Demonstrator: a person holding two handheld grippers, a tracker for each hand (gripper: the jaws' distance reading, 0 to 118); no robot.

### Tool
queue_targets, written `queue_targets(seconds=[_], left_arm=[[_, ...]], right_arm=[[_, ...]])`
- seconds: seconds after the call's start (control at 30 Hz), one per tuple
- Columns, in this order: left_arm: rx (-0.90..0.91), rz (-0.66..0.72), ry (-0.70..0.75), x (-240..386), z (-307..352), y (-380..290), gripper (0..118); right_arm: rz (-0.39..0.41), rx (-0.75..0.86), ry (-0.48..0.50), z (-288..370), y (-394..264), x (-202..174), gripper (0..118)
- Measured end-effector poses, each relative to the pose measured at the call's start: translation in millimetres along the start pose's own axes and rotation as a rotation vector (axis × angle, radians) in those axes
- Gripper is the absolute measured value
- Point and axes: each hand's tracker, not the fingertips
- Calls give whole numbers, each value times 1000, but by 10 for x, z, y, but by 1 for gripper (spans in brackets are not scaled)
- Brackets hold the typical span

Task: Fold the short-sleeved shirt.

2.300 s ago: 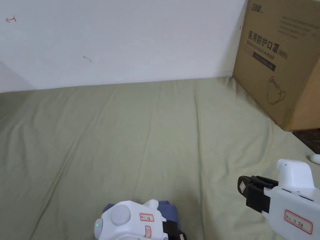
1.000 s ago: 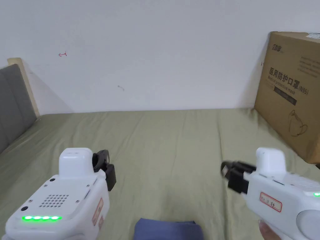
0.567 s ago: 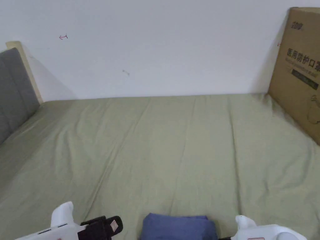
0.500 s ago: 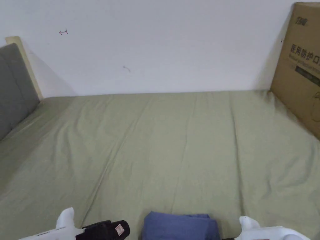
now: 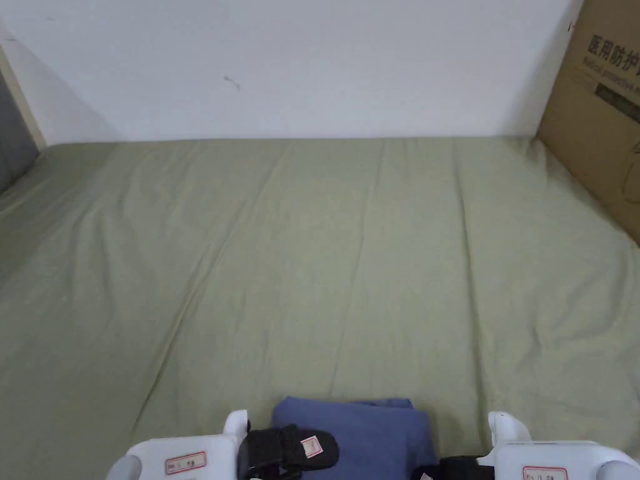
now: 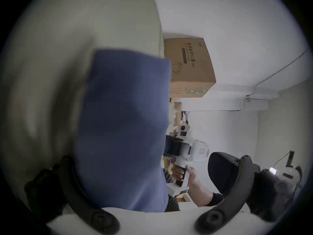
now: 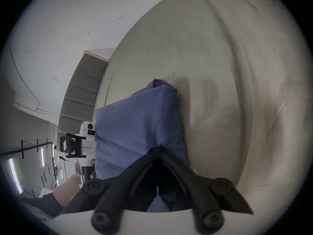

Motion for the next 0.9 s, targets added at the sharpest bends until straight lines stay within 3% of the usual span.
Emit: queue_targets(seconds=[0.1,0.13,0.17,0.2,0.23,0.27,0.33,0.4,0.53,0.57,0.7,0.83,0.9], left_arm=[[31,-33,-25,-67,-17,10,113],[32,-33,-26,-85,30,1,95],[35,-37,-21,-89,88,-6,54],[43,-44,13,-63,156,2,22],[63,-75,288,-171,230,24,22],[42,-53,315,-253,278,18,22],[37,-58,218,-58,216,39,22],[24,-115,267,40,216,38,23],[55,-91,211,348,407,-52,23],[68,-148,177,469,516,-52,23],[93,-208,207,804,1143,11,23],[132,-305,420,1116,2121,213,23],[148,-283,518,1178,2556,318,23]], right_arm=[[-29,9,18,12,-26,53,0],[-51,13,33,18,-37,80,0],[-78,16,47,23,-49,106,0],[-93,17,56,28,-60,125,0],[-101,18,61,38,-64,143,0],[-104,10,68,42,-75,152,0],[-95,23,60,85,-109,108,0],[-89,37,56,167,-108,57,0],[-150,149,181,527,-91,-101,0],[-140,173,197,629,-84,-176,0],[-18,244,136,983,-75,-481,0],[112,250,41,1177,-98,-778,0],[142,249,27,1203,-137,-901,0]])
